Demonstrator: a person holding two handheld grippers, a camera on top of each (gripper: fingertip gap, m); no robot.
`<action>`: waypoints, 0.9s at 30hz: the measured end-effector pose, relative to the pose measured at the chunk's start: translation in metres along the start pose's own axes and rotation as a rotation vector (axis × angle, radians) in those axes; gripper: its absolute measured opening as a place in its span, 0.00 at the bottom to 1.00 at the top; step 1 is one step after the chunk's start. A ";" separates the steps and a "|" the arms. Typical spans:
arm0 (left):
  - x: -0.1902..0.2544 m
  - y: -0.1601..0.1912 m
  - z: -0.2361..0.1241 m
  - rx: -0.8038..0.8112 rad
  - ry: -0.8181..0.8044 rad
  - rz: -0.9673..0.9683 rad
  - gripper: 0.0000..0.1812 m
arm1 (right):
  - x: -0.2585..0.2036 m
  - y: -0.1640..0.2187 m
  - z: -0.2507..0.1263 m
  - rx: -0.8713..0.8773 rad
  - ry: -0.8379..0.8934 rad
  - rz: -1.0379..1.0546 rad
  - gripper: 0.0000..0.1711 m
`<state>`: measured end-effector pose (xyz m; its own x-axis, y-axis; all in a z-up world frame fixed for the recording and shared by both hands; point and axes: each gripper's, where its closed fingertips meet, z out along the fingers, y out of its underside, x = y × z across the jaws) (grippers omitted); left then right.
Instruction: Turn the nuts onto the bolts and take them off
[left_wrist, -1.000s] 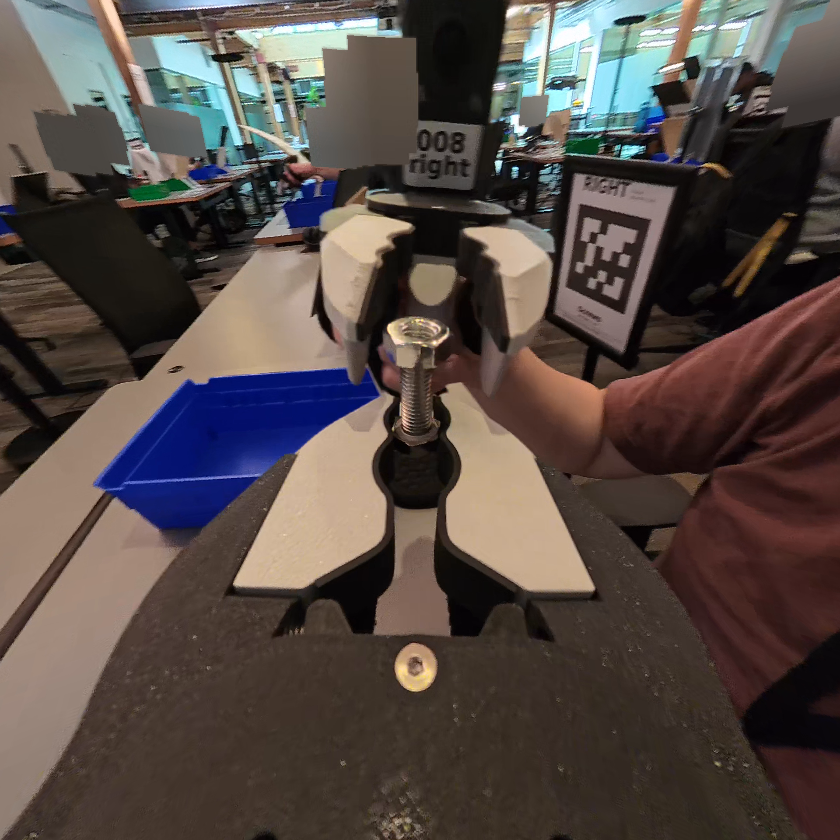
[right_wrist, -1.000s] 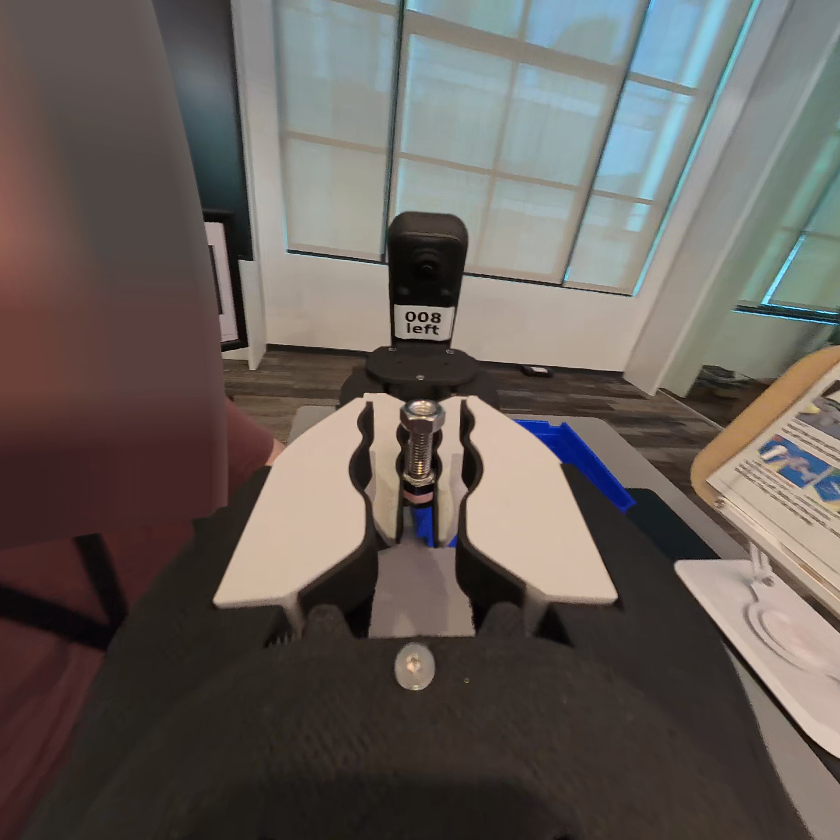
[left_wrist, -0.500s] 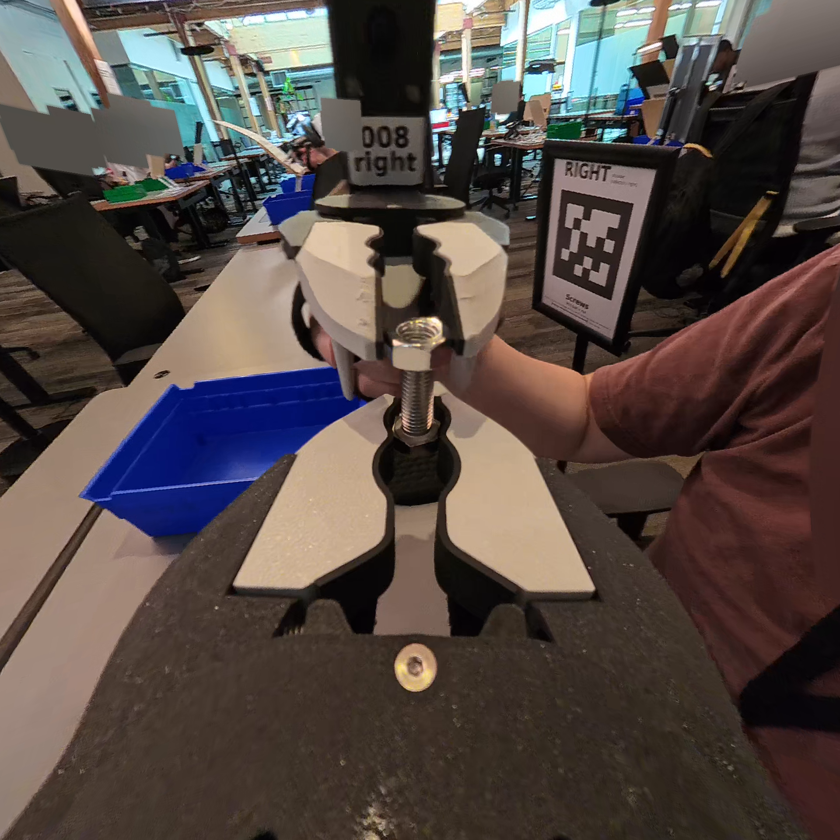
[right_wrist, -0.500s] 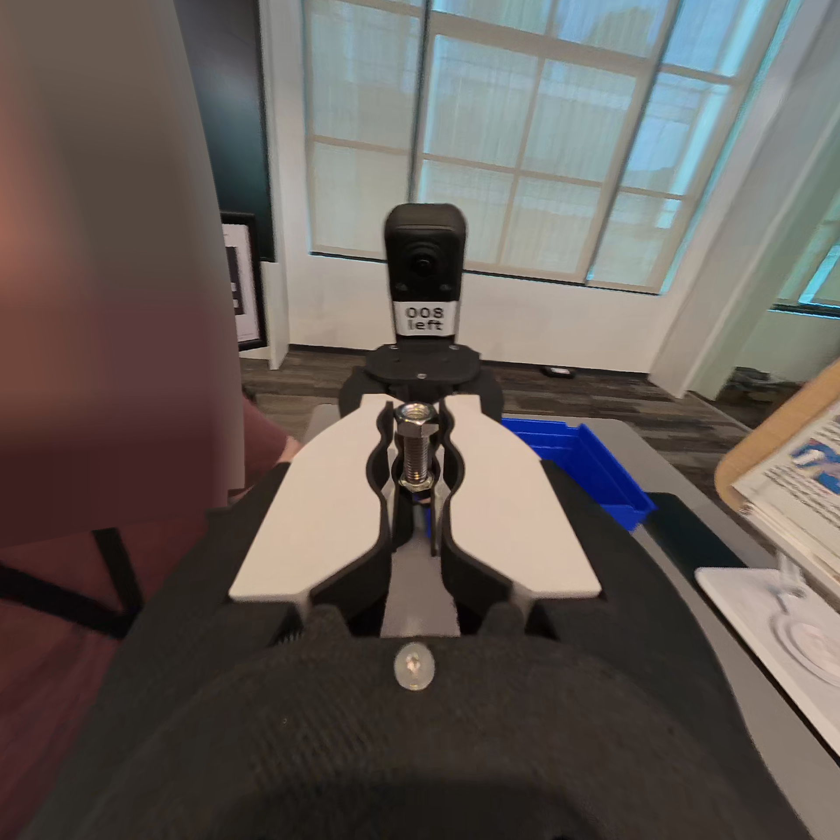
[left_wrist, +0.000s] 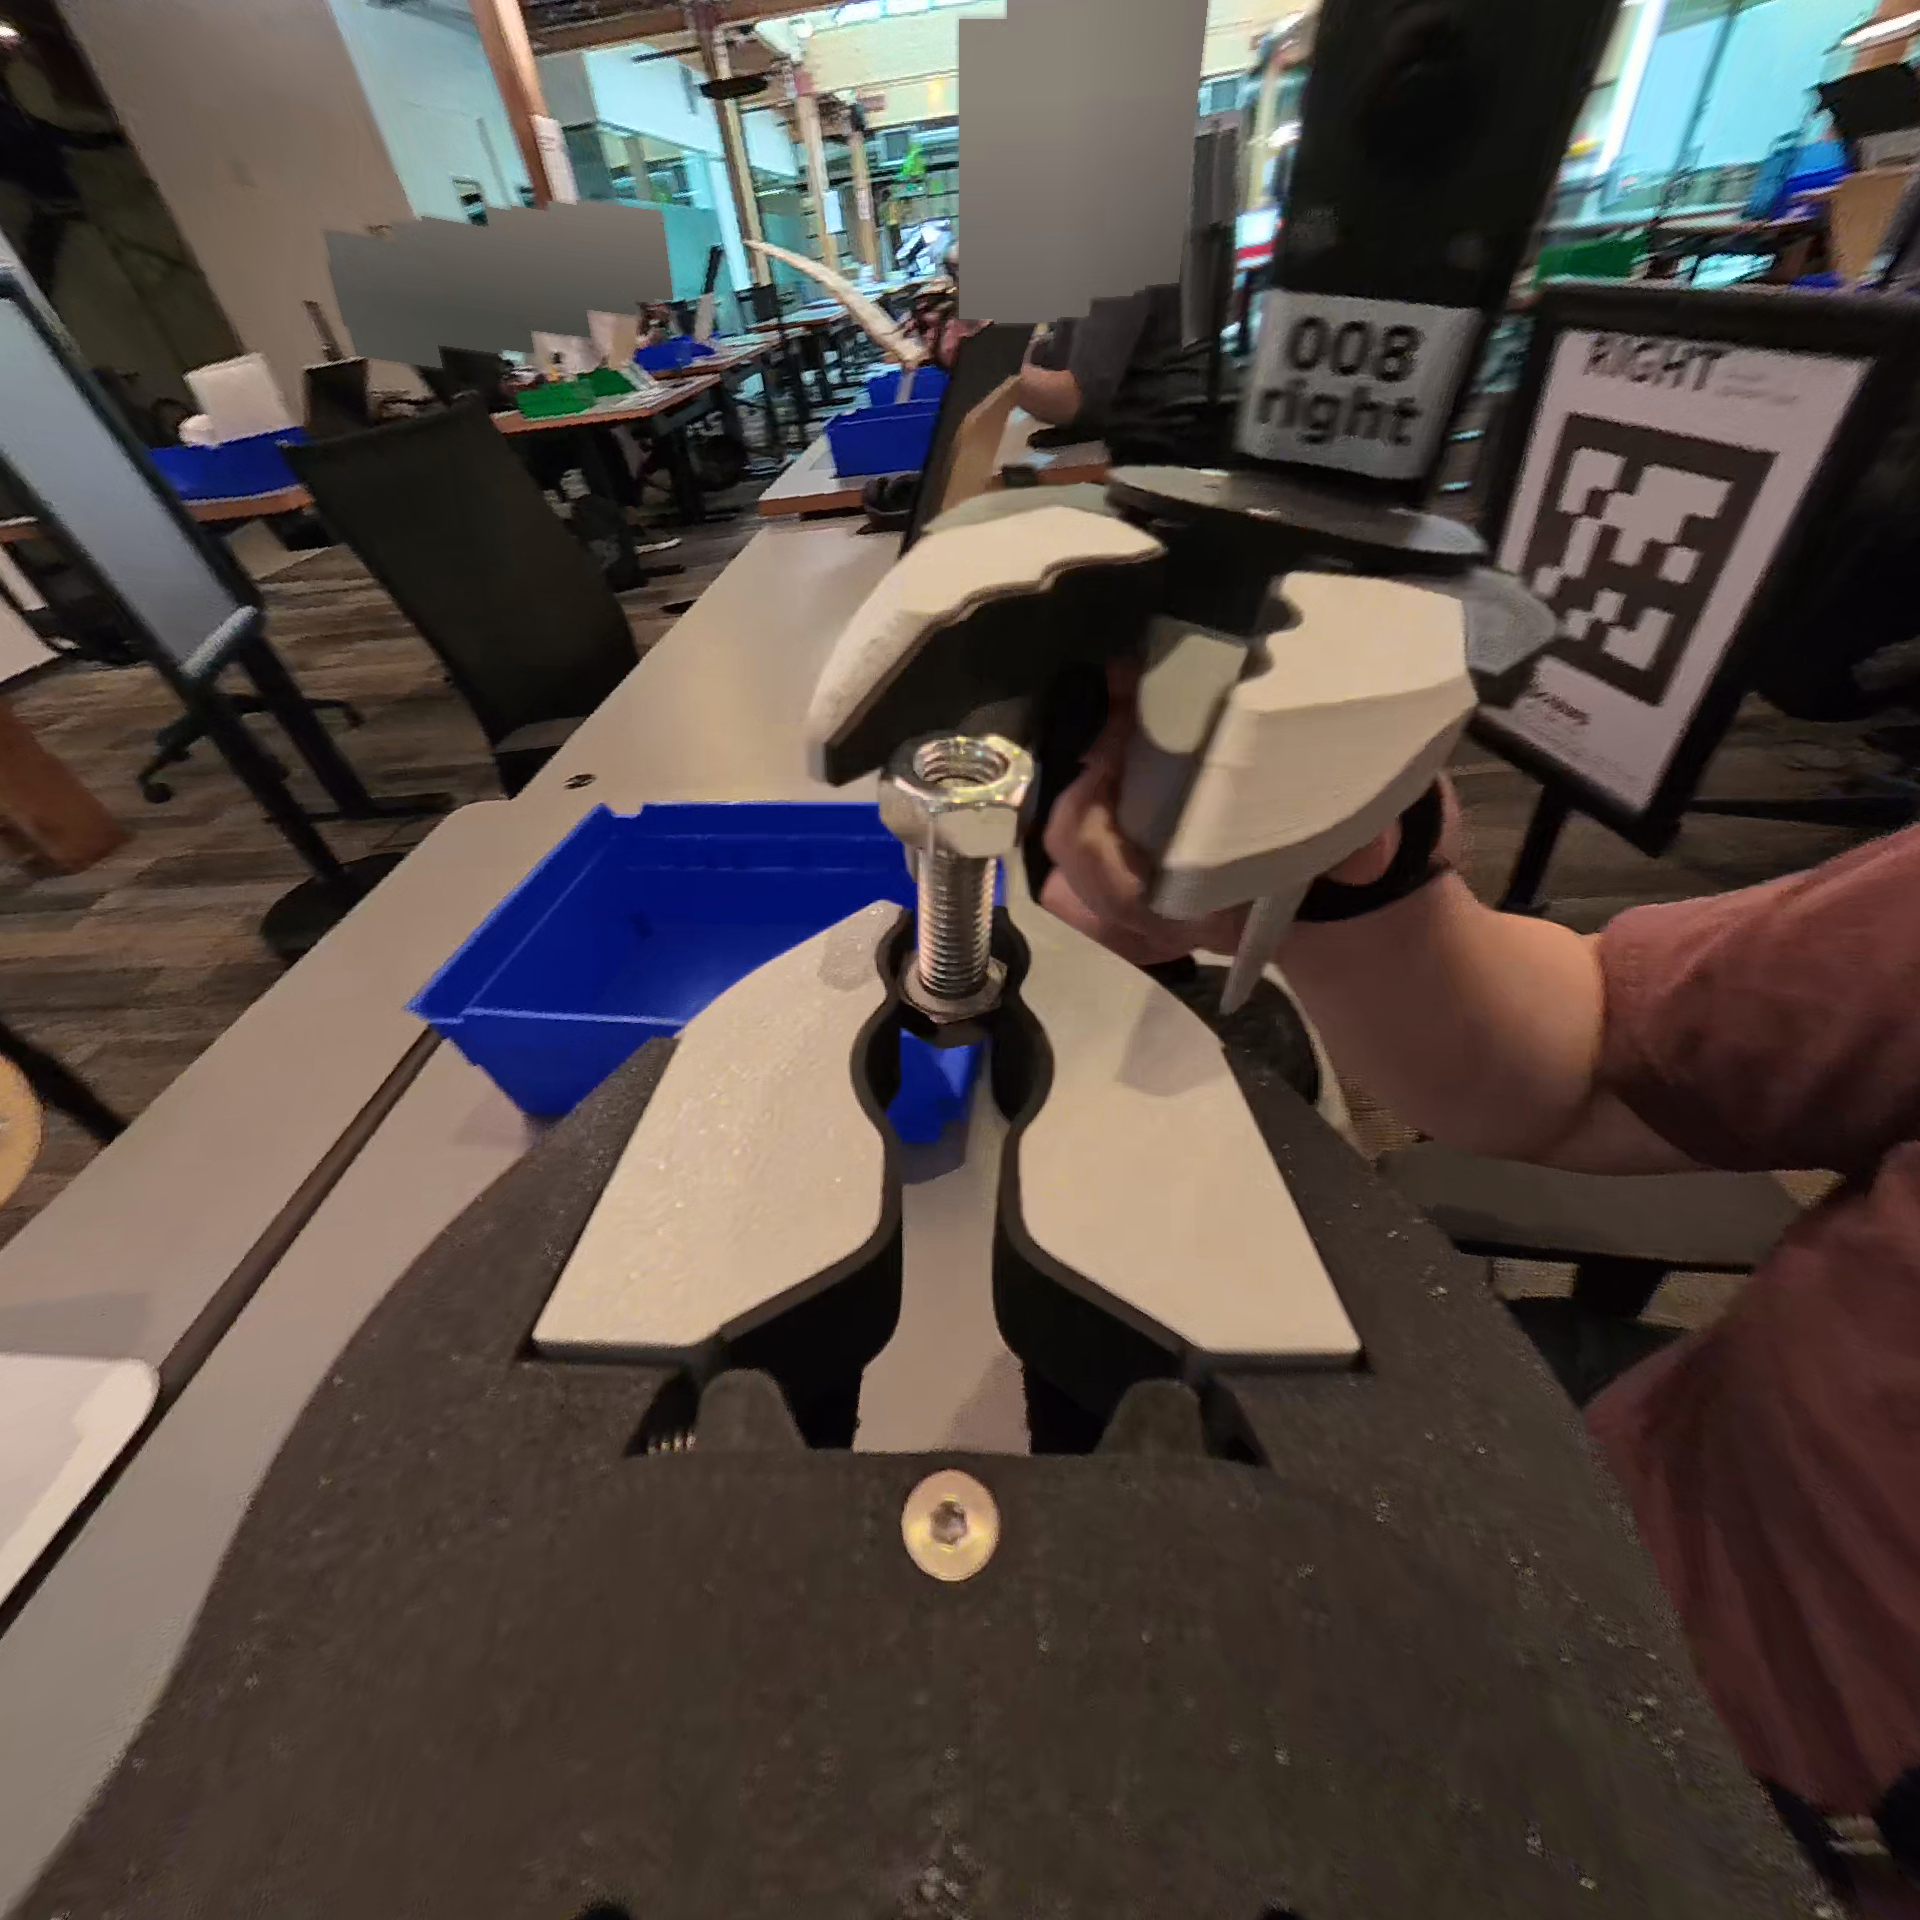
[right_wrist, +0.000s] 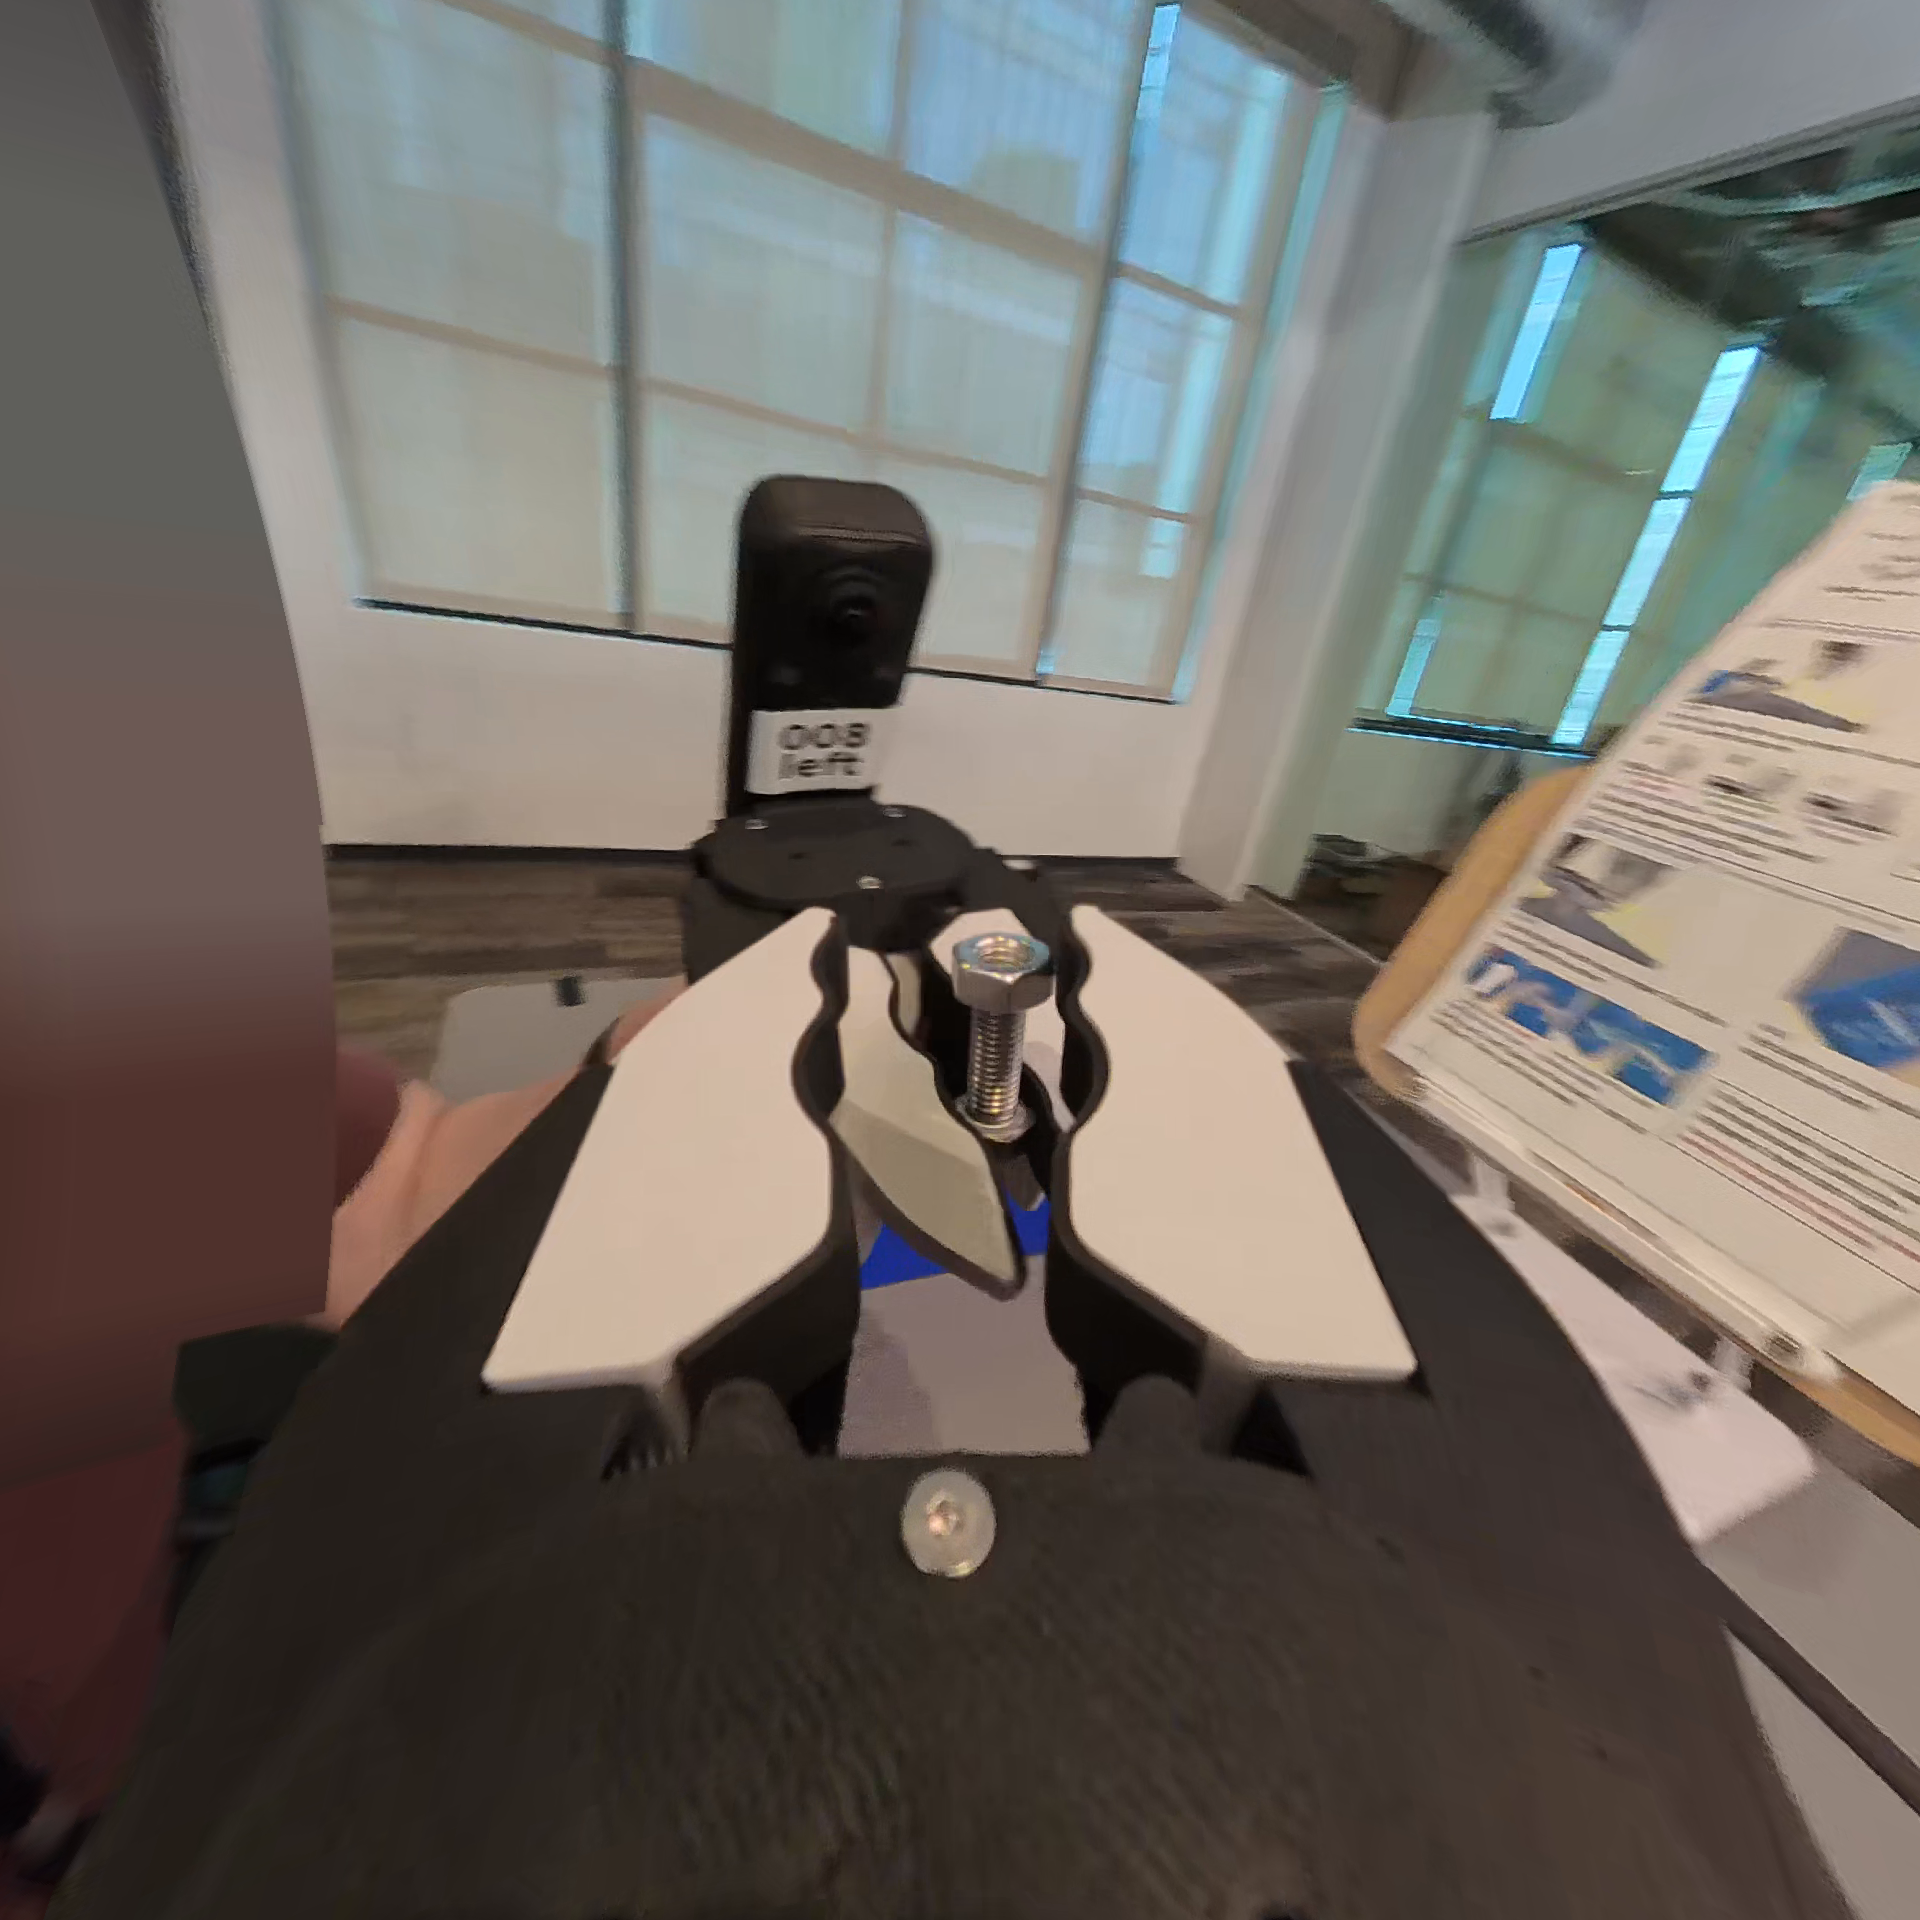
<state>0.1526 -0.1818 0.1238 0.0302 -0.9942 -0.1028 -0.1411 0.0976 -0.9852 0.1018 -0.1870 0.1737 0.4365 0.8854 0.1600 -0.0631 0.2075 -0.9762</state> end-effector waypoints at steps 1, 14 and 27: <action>0.006 -0.002 -0.001 0.012 0.045 -0.009 0.08 | -0.003 -0.003 -0.003 -0.002 -0.059 0.008 0.23; 0.046 -0.006 -0.003 0.020 0.292 -0.014 0.07 | -0.024 -0.006 -0.019 -0.069 -0.481 0.151 0.12; 0.002 0.000 0.002 0.000 0.009 0.001 0.07 | 0.015 0.003 -0.008 0.015 0.071 0.077 0.11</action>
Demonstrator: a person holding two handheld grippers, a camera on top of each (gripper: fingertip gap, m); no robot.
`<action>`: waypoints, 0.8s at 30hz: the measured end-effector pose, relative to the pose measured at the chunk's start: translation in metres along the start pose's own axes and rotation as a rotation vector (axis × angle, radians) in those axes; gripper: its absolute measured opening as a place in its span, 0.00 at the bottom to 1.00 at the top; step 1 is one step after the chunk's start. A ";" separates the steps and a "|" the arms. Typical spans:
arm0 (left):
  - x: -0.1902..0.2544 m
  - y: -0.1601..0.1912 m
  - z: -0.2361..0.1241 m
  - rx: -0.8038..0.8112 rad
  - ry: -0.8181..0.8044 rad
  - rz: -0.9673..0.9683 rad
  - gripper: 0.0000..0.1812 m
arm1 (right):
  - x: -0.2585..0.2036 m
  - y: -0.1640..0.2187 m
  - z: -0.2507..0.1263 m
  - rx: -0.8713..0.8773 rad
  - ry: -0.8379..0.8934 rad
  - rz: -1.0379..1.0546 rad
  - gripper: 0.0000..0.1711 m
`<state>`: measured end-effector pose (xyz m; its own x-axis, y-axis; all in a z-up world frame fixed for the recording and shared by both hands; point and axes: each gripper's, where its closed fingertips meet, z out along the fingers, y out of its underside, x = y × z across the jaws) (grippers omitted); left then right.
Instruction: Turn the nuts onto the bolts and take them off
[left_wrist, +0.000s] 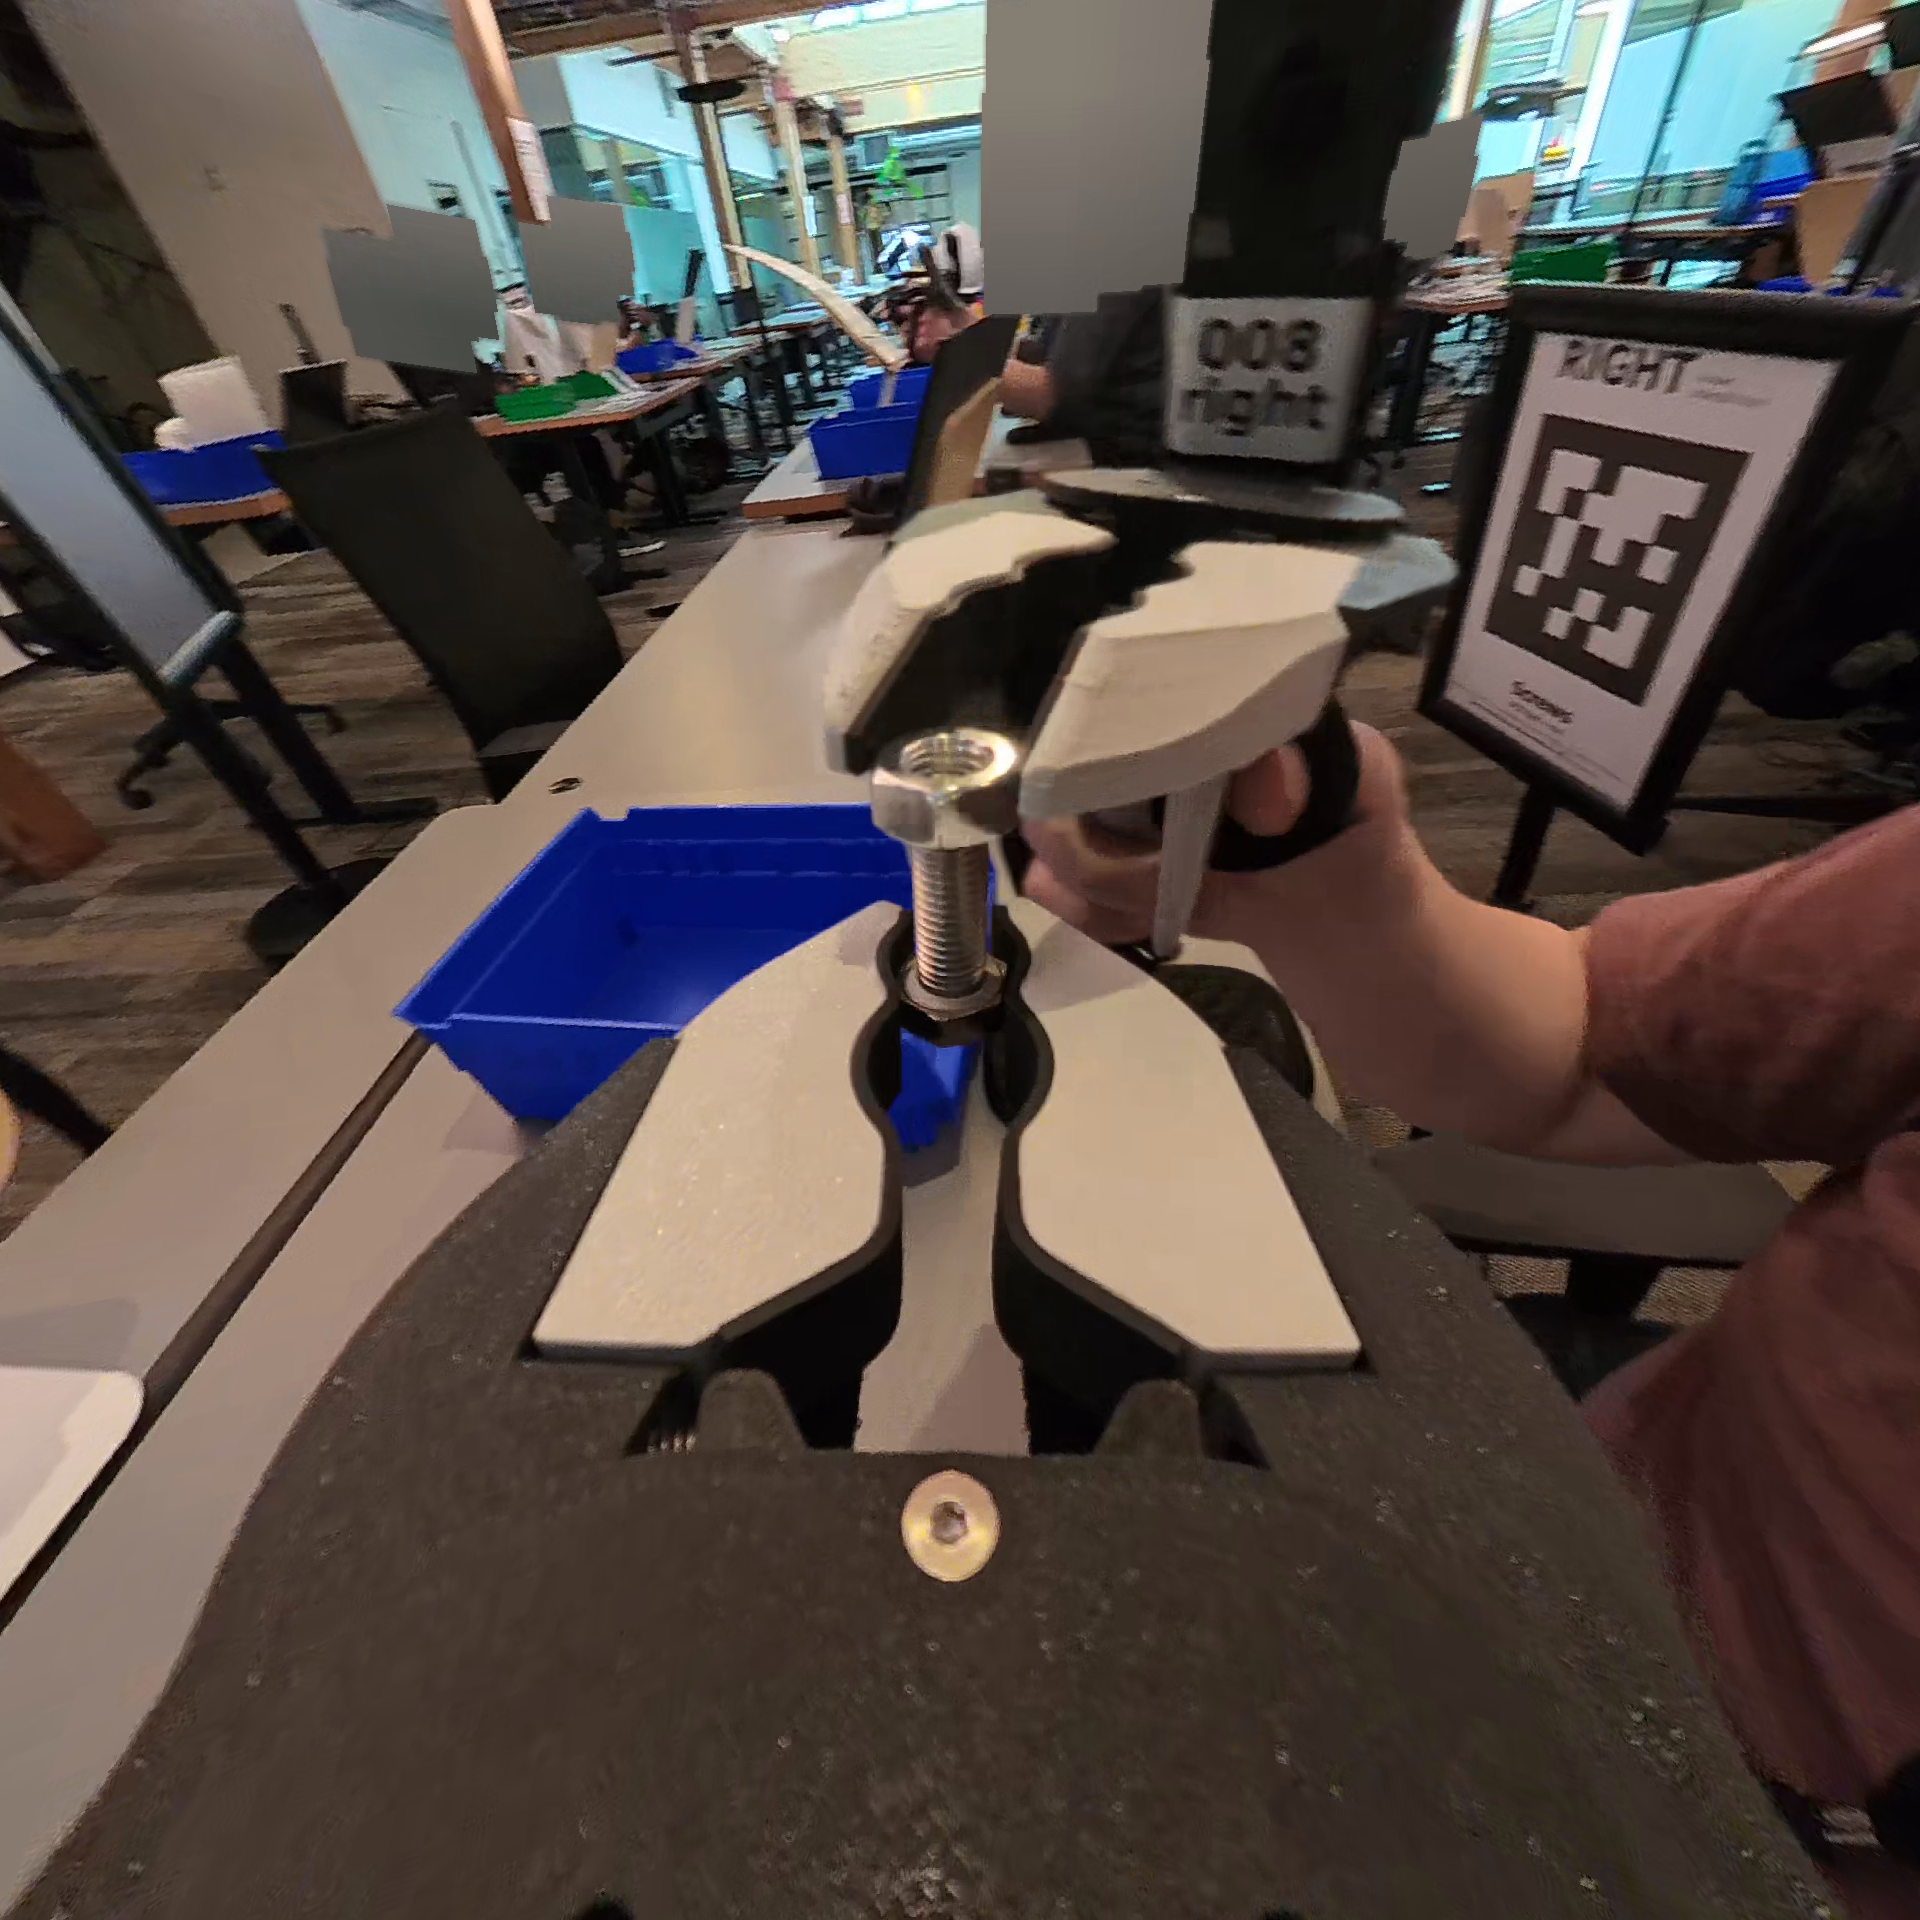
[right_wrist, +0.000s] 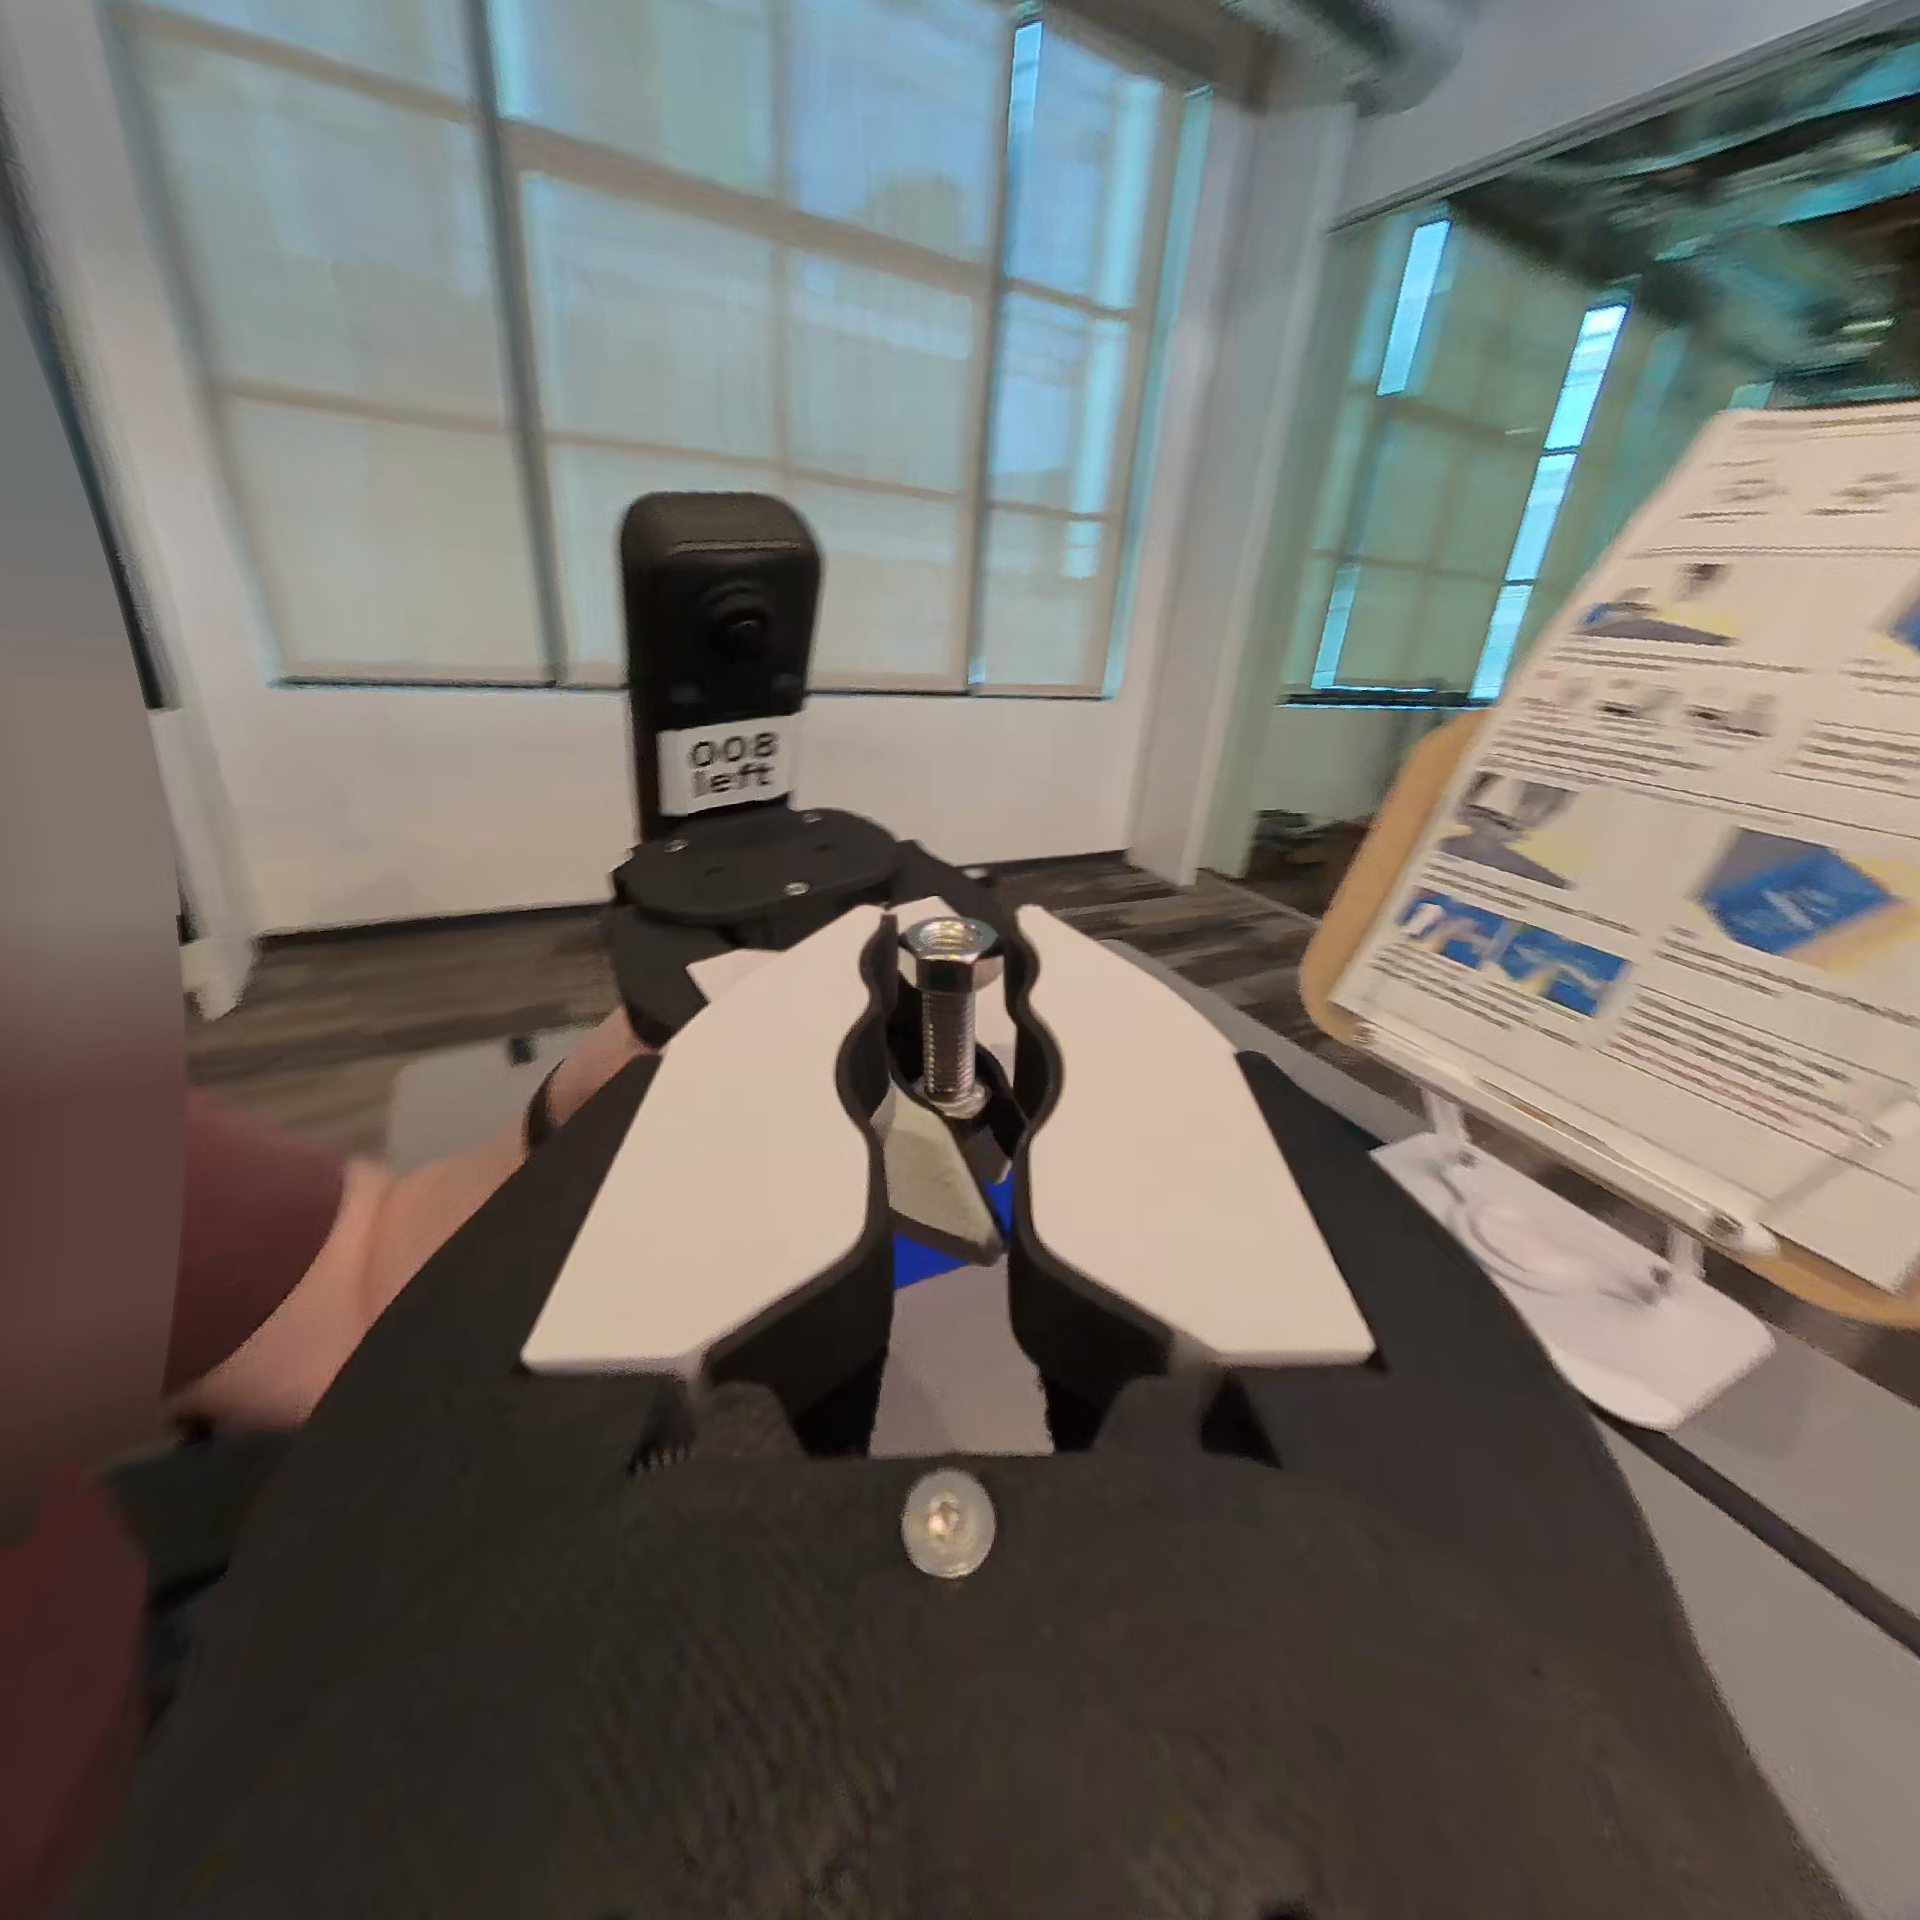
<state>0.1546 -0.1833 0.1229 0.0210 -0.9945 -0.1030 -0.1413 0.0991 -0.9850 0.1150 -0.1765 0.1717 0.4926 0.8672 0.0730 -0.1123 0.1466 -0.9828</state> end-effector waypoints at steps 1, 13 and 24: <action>-0.005 0.002 0.000 -0.009 -0.027 -0.006 0.07 | 0.004 0.002 0.001 0.019 0.068 0.007 0.11; 0.017 0.000 0.001 0.003 0.135 -0.042 0.07 | -0.017 -0.016 -0.019 0.008 -0.321 0.023 0.19; 0.029 0.001 0.003 -0.008 0.191 -0.011 0.07 | -0.026 0.003 -0.020 -0.118 -0.524 0.094 0.15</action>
